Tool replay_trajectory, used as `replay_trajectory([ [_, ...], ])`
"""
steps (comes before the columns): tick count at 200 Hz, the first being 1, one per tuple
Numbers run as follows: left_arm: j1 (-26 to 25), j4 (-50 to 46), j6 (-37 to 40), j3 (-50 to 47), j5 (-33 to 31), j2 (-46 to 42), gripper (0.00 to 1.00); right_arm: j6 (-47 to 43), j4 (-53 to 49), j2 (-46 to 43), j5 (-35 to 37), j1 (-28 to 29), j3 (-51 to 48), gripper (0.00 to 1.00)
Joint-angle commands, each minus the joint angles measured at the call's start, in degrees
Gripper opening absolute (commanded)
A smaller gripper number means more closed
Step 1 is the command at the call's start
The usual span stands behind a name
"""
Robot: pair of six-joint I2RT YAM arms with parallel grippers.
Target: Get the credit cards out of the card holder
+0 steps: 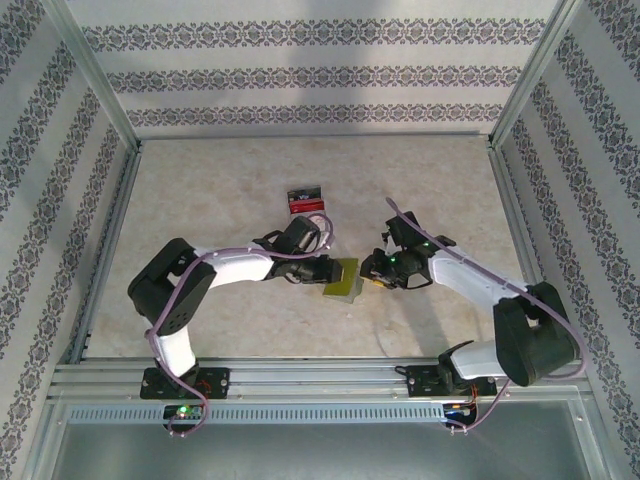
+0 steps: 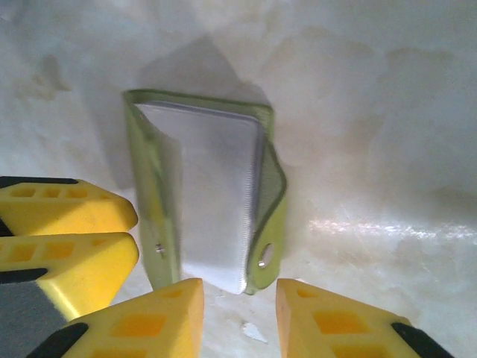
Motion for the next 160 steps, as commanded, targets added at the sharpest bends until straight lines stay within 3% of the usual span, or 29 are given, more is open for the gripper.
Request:
replay_trajectory([
  [1, 0.61, -3.72, 2.86, -1.36, -5.75, -5.39, 0.36, -1.23, -0.33, -3.73, 1.09, -1.93, -0.52, 0.34],
  [96, 6.43, -4.98, 4.45, -12.11, -17.78, -24.36, 0.55, -4.57, 0.55, -5.78, -3.61, -5.92, -2.42, 0.42],
  [160, 12.43, -5.66, 8.58, -24.11, -32.99, -44.36, 0.81, -8.86, 0.07, -19.55, 1.81, -15.28, -6.58, 0.57],
])
